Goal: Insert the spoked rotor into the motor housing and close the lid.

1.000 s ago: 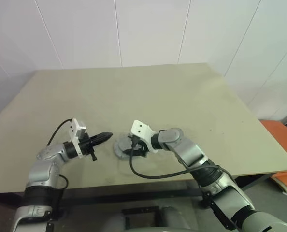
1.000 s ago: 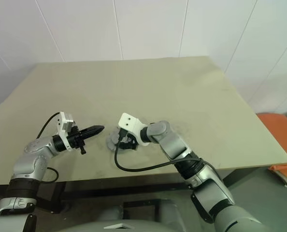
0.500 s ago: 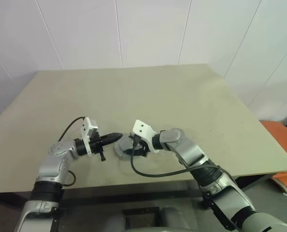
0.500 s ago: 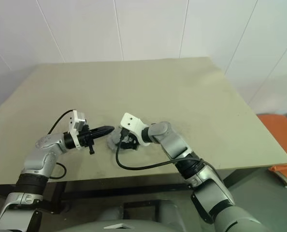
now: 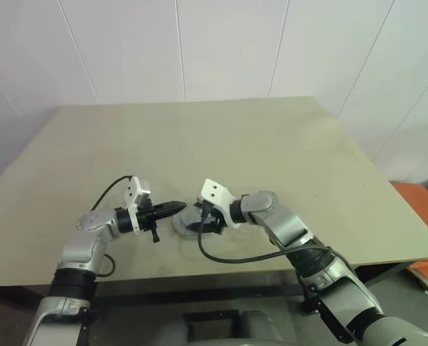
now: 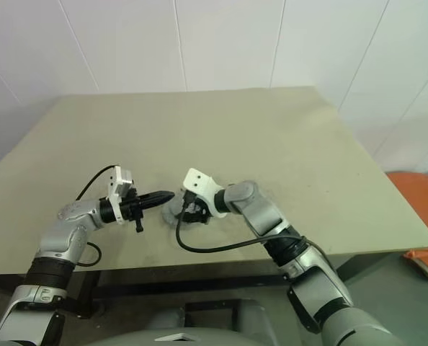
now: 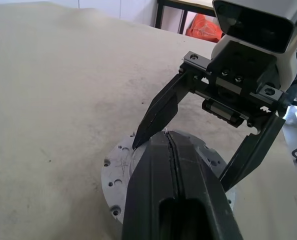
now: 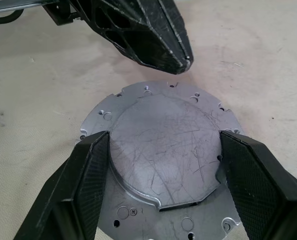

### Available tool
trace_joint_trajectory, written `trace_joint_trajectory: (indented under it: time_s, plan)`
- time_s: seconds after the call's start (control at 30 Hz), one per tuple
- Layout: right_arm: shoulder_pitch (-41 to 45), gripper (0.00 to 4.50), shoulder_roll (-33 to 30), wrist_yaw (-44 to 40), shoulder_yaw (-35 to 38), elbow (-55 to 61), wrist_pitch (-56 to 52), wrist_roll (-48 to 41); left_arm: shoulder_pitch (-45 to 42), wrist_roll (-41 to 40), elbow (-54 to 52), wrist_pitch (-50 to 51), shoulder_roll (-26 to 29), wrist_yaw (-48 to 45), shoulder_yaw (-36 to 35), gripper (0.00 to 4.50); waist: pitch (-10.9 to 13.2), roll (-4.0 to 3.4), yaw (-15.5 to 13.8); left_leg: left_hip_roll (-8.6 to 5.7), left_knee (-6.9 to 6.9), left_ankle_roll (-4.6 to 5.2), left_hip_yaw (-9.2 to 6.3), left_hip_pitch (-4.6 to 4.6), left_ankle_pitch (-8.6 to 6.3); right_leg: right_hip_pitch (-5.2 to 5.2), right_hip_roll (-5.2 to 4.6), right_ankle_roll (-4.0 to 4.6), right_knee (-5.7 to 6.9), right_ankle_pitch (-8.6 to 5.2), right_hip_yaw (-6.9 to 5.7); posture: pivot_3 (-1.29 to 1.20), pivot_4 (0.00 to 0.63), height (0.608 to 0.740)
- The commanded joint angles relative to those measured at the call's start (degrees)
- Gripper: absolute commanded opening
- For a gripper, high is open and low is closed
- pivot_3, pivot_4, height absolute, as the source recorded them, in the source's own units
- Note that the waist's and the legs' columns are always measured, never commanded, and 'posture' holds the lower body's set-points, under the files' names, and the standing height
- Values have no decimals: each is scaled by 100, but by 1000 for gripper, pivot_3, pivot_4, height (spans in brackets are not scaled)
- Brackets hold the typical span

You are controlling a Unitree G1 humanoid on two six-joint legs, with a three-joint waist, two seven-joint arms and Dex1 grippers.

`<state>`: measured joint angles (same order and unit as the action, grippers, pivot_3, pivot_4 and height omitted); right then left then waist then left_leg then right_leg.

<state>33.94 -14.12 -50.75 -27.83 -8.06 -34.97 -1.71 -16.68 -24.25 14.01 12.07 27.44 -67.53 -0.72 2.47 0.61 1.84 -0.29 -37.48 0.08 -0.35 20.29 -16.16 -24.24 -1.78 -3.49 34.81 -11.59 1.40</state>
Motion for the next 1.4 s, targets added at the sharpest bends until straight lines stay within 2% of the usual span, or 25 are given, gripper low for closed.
trace_joint_trajectory:
  time_s: [0.03, 0.4, 0.8, 1.03, 1.2, 1.4]
  plan:
    - [-417, 3047, -391, -206, -346, -588, -690, 162, -169, 29, -37, -15, 78, -60, 11, 0, -9, -8, -28, 0, 0, 0, 0, 0, 0, 2, 0, 0, -5, 0, 0, 0, 0, 740]
    - [-576, 3047, -375, -185, -58, -615, -454, -61, -261, 122, 67, -5, 44, -158, 107, 0, -39, -16, -115, 0, 26, 0, -5, 1, -1, 20, 0, 0, -56, 1, -6, 0, 0, 740]
    - [-396, 3047, -679, -37, -555, -907, -169, 470, -348, 152, 182, -88, 2, -160, 207, 0, -53, -30, -124, -2, 25, 1, -5, -4, -1, 31, -2, 0, -64, 1, -6, 0, 0, 740]
    - [-377, 3047, -694, -14, -582, -933, -215, 414, -401, 180, 248, -123, -64, -206, 279, 0, -56, -51, -124, -2, 30, -17, -12, -71, -12, 87, -14, -5, -89, -4, -16, 0, 0, 740]
    - [-382, 3047, -698, -58, -606, -912, -222, 388, -551, 426, 488, -217, -177, -372, 596, 0, -66, -71, -113, 0, 37, -23, -13, -78, -16, 117, -27, -6, -130, -4, -33, 0, 0, 740]
    - [-345, 3047, -667, -42, -554, -884, -212, 366, -827, 1445, 1406, -994, -283, -14, 1192, 0, -80, -78, -135, -2, 42, -23, -14, -78, -17, 117, -33, -6, -132, -4, -43, 0, 0, 740]
